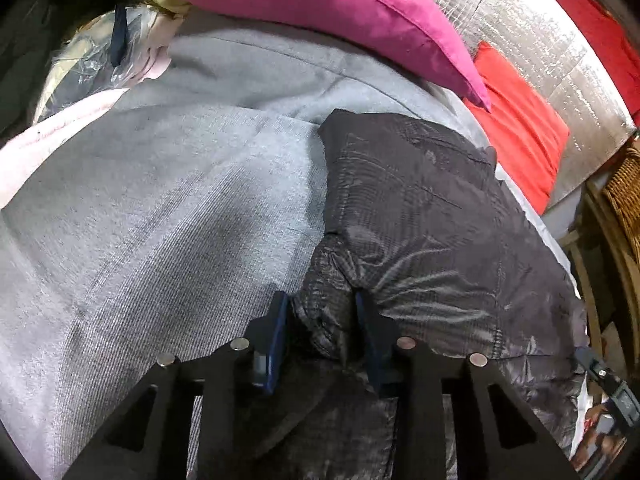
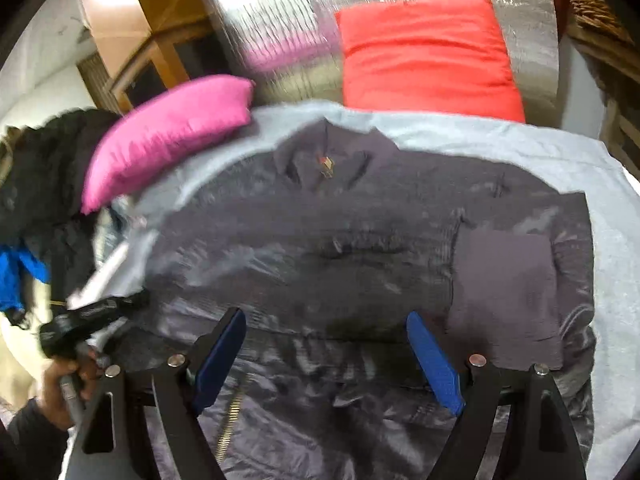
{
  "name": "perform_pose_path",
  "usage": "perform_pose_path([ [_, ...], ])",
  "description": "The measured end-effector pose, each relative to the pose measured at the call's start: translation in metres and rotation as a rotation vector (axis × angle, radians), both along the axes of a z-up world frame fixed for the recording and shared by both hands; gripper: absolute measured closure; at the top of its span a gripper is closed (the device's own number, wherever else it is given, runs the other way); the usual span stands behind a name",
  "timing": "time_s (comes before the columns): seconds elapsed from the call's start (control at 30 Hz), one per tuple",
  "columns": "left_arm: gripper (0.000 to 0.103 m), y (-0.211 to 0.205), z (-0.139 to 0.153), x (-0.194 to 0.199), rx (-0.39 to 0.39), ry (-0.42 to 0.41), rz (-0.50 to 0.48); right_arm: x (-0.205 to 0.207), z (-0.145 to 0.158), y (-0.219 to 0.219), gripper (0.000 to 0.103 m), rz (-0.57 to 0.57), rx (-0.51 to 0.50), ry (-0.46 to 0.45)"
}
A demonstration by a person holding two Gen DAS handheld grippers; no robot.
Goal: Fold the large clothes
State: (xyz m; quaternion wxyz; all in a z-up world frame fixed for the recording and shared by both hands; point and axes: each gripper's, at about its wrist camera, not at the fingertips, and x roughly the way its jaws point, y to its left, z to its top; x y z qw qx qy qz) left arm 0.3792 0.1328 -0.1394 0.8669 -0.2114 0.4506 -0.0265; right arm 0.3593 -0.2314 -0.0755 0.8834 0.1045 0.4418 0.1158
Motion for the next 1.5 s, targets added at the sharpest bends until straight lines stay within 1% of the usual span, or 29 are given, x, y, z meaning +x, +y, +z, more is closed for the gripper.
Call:
perform_pose_path([
  [0.1,0.067,0.007,-0.006,-0.006,-0.043,-0.033,0.0,0.001,0.01,0.01,0.018,0.011,0.004,-0.032],
  [0.17,0.066,0.01,-0.009,-0.012,-0.038,-0.056,-0.004,0.005,0.02,0.027,0.018,0.054,-0.024,-0.054],
  [0.23,0.065,0.014,-0.008,-0.015,-0.051,-0.057,-0.001,0.007,0.03,0.048,0.018,0.112,-0.043,-0.074],
  [0.3,0.062,0.017,-0.001,-0.012,-0.092,-0.054,0.001,0.009,0.03,0.069,0.018,0.164,-0.024,-0.075],
  [0.33,0.06,0.022,0.003,-0.013,-0.128,-0.052,0.004,0.009,0.029,0.078,0.018,0.187,-0.009,-0.072],
  [0.4,0.051,0.033,0.01,-0.008,-0.201,-0.047,0.021,0.009,0.023,0.096,0.018,0.232,-0.001,-0.079],
  [0.43,0.042,0.039,0.015,-0.003,-0.221,-0.055,0.031,0.011,0.018,0.103,0.018,0.238,-0.012,-0.077],
  [0.47,0.037,0.043,0.021,0.003,-0.226,-0.067,0.037,0.014,0.01,0.109,0.018,0.241,-0.02,-0.067],
  [0.53,0.036,0.045,0.029,0.024,-0.218,-0.07,0.028,0.021,-0.008,0.116,0.018,0.248,-0.038,-0.036],
  [0.6,0.036,0.04,0.03,0.052,-0.217,-0.037,-0.014,0.027,-0.031,0.117,0.018,0.246,-0.046,0.017],
  [0.63,0.036,0.035,0.027,0.066,-0.211,-0.007,-0.045,0.027,-0.037,0.115,0.017,0.246,-0.04,0.029],
  [0.67,0.04,0.031,0.023,0.077,-0.191,0.021,-0.059,0.027,-0.042,0.112,0.017,0.243,-0.028,0.021],
  [0.7,0.048,0.025,0.019,0.088,-0.161,0.035,-0.078,0.026,-0.044,0.111,0.017,0.242,-0.018,0.015],
  [0.73,0.071,0.019,0.016,0.098,-0.132,0.044,-0.111,0.027,-0.045,0.112,0.017,0.243,-0.019,0.017],
  [0.77,0.082,0.016,0.016,0.105,-0.102,0.053,-0.124,0.027,-0.047,0.113,0.017,0.247,-0.027,0.019],
  [0.83,0.088,0.011,0.023,0.109,-0.059,0.022,-0.147,0.025,-0.052,0.116,0.017,0.261,-0.059,0.008],
  [0.87,0.089,0.01,0.026,0.109,-0.031,0.002,-0.156,0.024,-0.054,0.118,0.017,0.271,-0.075,-0.004],
  [0.9,0.089,0.009,0.026,0.11,-0.017,-0.005,-0.161,0.022,-0.055,0.117,0.016,0.271,-0.076,-0.016],
  [0.97,0.089,0.011,0.016,0.114,0.025,0.023,-0.16,0.021,-0.057,0.115,0.016,0.267,-0.06,-0.029],
  [1.0,0.087,0.012,0.013,0.115,0.026,0.025,-0.157,0.021,-0.057,0.114,0.016,0.266,-0.055,-0.031],
  [1.03,0.08,0.015,0.013,0.111,0.022,0.016,-0.142,0.02,-0.057,0.114,0.016,0.266,-0.054,-0.032],
  [1.07,0.069,0.02,0.015,0.106,0.015,0.01,-0.107,0.02,-0.058,0.113,0.016,0.266,-0.054,-0.03],
  [1.13,0.061,0.028,0.026,0.091,-0.003,-0.016,-0.055,0.02,-0.058,0.112,0.016,0.268,-0.052,-0.032],
  [1.2,0.06,0.033,0.04,0.07,0.009,-0.054,-0.046,0.021,-0.055,0.11,0.015,0.269,-0.043,-0.036],
  [1.23,0.059,0.034,0.049,0.056,0.02,-0.08,-0.049,0.021,-0.053,0.109,0.015,0.269,-0.038,-0.037],
  [1.3,0.052,0.03,0.063,0.029,0.043,-0.125,-0.08,0.017,-0.042,0.103,0.016,0.252,-0.01,-0.032],
  [1.37,0.045,0.023,0.071,-0.002,0.086,-0.178,-0.107,0.009,-0.024,0.085,0.016,0.22,0.064,-0.06],
  [1.43,0.044,0.013,0.071,-0.019,0.12,-0.203,-0.139,0.003,-0.007,0.063,0.016,0.182,0.092,-0.088],
  [1.5,0.044,0.006,0.063,-0.023,0.144,-0.192,-0.15,-0.002,0.003,0.029,0.016,0.105,0.105,-0.096],
])
